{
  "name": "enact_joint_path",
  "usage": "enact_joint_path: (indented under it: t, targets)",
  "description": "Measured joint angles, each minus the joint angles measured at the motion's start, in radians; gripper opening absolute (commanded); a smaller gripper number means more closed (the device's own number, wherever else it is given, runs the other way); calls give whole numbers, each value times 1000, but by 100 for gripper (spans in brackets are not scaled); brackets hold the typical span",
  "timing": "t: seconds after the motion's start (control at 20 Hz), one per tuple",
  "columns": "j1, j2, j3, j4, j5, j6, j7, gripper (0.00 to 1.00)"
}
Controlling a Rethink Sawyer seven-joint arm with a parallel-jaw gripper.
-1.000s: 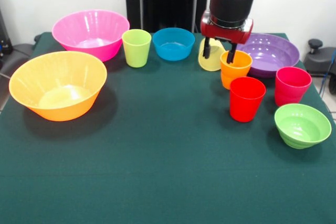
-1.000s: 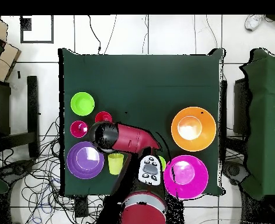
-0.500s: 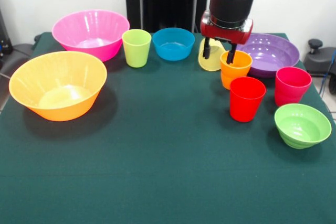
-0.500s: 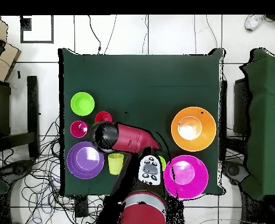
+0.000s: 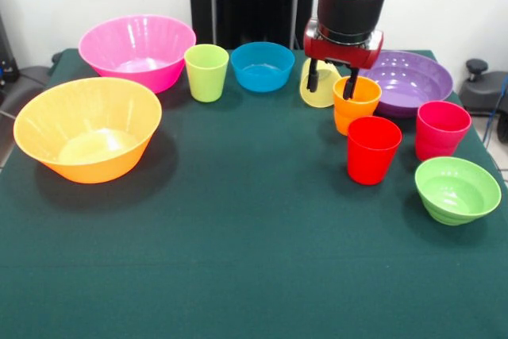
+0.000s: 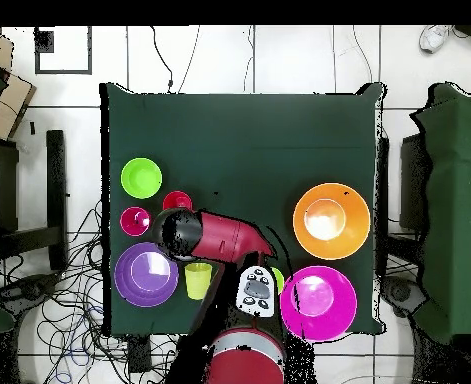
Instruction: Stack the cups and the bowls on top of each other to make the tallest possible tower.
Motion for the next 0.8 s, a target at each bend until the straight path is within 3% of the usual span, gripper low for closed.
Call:
enact_joint_path:
  t: [0.8]
  targets:
    - [0,0,3,0,0,-31,0,100]
